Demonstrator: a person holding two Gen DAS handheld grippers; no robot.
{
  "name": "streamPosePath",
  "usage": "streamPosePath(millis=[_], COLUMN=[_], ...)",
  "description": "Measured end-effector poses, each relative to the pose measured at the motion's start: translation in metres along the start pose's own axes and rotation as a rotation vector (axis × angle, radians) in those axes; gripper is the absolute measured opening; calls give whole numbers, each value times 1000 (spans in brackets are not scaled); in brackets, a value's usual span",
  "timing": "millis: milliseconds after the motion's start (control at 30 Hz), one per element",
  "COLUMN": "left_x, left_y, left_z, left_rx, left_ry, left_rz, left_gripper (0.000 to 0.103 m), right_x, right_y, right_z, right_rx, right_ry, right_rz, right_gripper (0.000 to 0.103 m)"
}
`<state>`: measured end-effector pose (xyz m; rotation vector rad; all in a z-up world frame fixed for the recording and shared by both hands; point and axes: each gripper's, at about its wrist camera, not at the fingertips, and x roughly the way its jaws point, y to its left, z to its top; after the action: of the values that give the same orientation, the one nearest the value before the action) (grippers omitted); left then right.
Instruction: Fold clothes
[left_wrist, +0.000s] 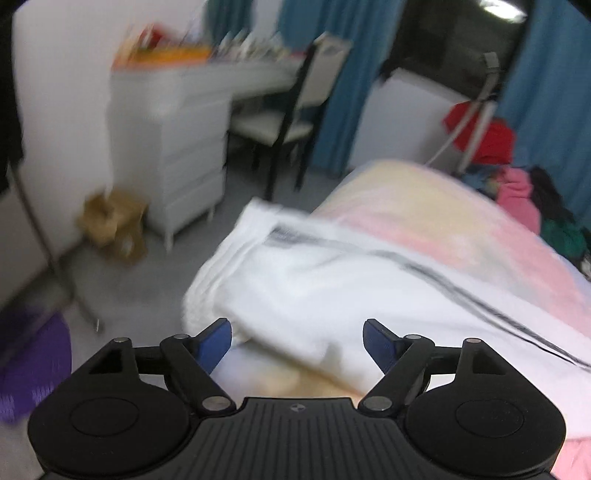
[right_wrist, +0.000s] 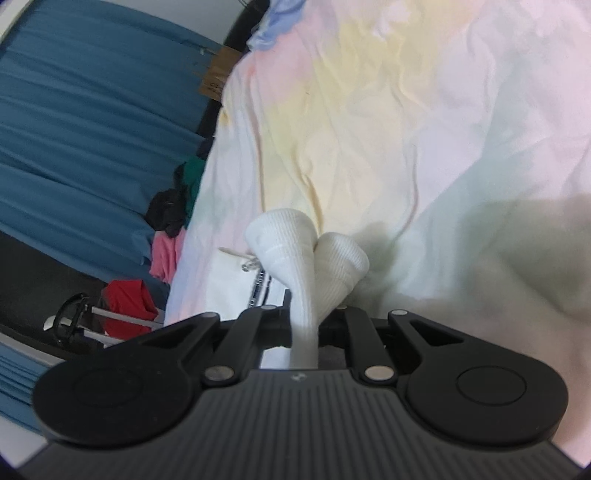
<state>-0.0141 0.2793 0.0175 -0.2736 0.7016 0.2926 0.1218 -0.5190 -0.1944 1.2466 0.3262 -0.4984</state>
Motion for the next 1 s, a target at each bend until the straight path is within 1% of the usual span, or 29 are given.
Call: streamPosePath(millis=[100,200,267,333,467,600,667,733,800,900,933,967,1000], left_x=[-13,-12,-3,9,47,103,121,130,129,126,126,125,124], left_y=[-41,-89,-118,-146,-192,-208,-208,-209,-213,-214,-214,-213,-213], left_z=[-1,-3,-2,-4,-20,-44,-57,-68,-74,-77,-79,-80,-80], left_rx=[51,99,112,114,134,151,172,210,242,236,231,227,221], left_ry=[-71,-112,-104,-79,-47,10,16,7,-2,-2,-3,-4,-4], left_rz=[-56,-110,-145,-177,-135,-114,-101,-78,-65,-77,-81,-83,-84], left_gripper=[84,87,88,88,88,88,88,89,93,94,94,94,94], right_x=[0,-1,-3,-5,-10,-10,-10,-9,-5,2,6,11,16], right_y=[3,2,2,2,2,3,1,-3,-9,-16,-17,-18,-19], right_z=[1,3,4,3,3,4,4,4,4,4,4,4,3], right_rx=[-12,-4,-1,0,3,-11,-9,23,76,120,121,121,115], right_ry=[-6,-12,-20,-30,-48,-39,-30,-15,8,48,66,86,110], right_rz=[11,22,27,30,35,24,29,48,68,79,78,79,85], right_gripper=[10,10,10,10,10,10,11,12,14,17,25,37,42])
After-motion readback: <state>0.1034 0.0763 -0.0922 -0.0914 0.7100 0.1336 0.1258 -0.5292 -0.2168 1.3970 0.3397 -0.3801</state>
